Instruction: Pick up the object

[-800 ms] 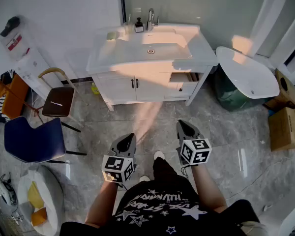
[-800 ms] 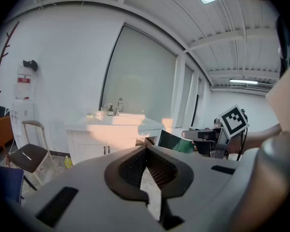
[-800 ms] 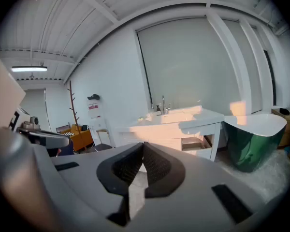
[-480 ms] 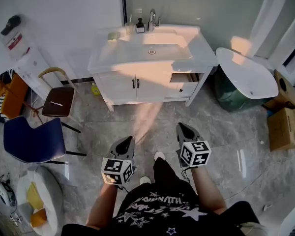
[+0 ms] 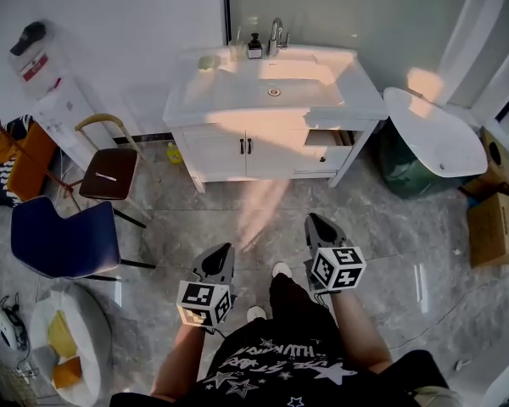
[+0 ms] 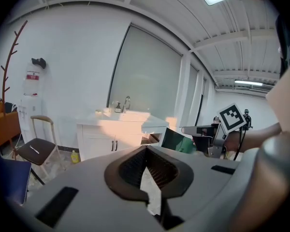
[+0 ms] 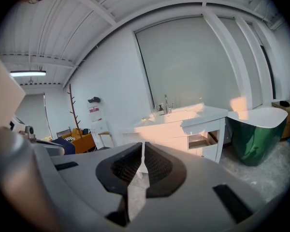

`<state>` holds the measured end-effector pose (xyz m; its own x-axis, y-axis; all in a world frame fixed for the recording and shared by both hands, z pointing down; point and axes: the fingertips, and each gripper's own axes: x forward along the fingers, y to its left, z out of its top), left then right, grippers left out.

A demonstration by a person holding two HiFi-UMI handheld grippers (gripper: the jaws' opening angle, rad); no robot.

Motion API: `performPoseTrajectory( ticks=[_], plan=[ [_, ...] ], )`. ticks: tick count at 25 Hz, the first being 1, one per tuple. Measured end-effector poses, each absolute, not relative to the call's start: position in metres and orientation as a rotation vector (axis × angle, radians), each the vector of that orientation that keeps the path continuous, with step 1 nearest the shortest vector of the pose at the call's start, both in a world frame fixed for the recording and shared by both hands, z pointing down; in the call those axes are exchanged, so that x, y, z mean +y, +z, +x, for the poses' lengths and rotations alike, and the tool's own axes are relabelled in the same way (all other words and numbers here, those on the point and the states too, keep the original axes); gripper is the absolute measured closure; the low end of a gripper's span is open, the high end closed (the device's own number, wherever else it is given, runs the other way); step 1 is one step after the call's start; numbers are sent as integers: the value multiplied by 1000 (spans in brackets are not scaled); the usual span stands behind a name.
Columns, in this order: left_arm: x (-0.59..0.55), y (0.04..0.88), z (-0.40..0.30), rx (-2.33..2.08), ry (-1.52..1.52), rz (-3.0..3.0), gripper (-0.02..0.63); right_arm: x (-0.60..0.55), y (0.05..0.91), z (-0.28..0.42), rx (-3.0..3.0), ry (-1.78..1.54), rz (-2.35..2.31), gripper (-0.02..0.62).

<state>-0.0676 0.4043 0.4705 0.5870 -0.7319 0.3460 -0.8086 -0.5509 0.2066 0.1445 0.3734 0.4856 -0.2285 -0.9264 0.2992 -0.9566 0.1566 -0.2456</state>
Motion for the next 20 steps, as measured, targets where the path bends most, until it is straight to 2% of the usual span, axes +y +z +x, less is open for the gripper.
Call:
performPoseTrajectory(
  ticks=[1, 3, 8, 20],
  plan=[
    [403, 472, -69, -1256, 315, 2471, 589, 370, 485, 143, -2340, 599, 1895, 554],
    [397, 475, -70, -1267, 317, 2455, 591, 360, 488, 142, -2356, 614, 1874, 461],
    [363, 478, -78, -1311, 324, 2422, 591, 313, 498, 139, -2371, 612, 1853, 316],
    [201, 482, -65, -1380, 367, 2389, 589, 128, 513, 158, -2372, 689, 1770, 302]
  ],
)
